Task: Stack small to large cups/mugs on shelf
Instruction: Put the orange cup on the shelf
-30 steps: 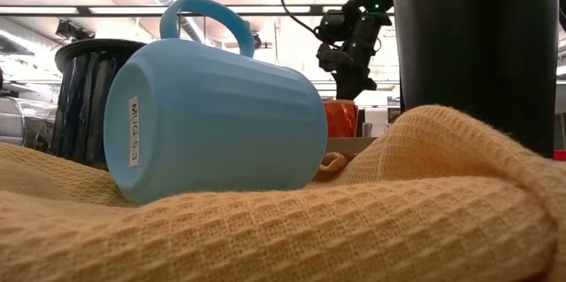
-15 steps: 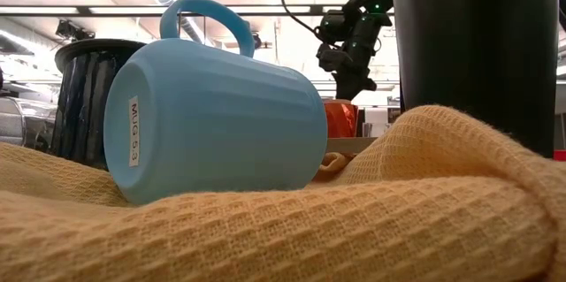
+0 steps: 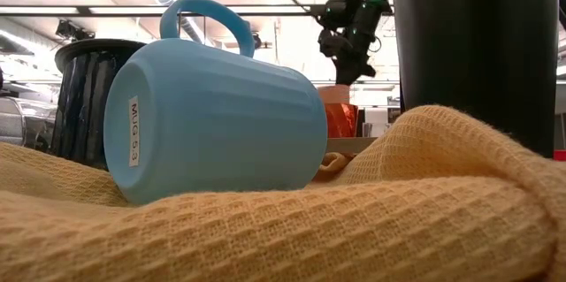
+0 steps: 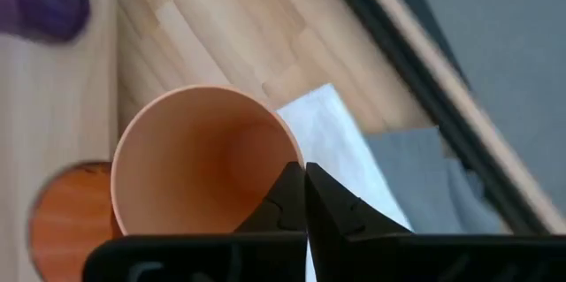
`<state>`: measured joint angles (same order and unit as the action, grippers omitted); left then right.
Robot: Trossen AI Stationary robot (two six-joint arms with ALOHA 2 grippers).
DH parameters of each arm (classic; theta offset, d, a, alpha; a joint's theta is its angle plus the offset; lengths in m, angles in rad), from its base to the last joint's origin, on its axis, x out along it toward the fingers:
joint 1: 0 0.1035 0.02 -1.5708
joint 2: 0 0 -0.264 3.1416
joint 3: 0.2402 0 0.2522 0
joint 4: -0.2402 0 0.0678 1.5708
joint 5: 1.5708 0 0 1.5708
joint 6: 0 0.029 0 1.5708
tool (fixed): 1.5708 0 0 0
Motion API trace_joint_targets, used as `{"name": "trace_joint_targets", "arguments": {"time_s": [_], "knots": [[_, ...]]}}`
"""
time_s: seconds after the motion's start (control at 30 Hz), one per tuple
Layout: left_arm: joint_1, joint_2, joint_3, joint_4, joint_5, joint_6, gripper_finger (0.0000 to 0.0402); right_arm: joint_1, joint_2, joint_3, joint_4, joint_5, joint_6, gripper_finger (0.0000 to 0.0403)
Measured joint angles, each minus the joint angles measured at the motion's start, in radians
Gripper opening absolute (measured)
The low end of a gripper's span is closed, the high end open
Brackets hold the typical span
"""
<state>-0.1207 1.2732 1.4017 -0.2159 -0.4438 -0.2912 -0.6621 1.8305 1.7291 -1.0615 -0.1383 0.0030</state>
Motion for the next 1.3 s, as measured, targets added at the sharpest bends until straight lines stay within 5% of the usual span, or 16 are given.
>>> {"name": "trace_joint_targets", "arguments": {"time_s": [0.53, 0.87, 1.3], "knots": [[0.047, -0.035, -0.001, -0.004, -0.001, 0.042, 0.0274, 0.145, -0.002, 0.302, -0.127, -0.029, 0.078, 0.0], [0.068, -0.083, 0.0, -0.031, -0.001, 0.051, 0.0274, 0.299, 0.006, 0.279, -0.075, -0.039, 0.144, 0.0], [0.068, -0.085, 0.0, -0.032, 0.0, 0.048, 0.0274, 0.343, 0.007, 0.112, 0.047, -0.018, 0.232, 0.0]]}}
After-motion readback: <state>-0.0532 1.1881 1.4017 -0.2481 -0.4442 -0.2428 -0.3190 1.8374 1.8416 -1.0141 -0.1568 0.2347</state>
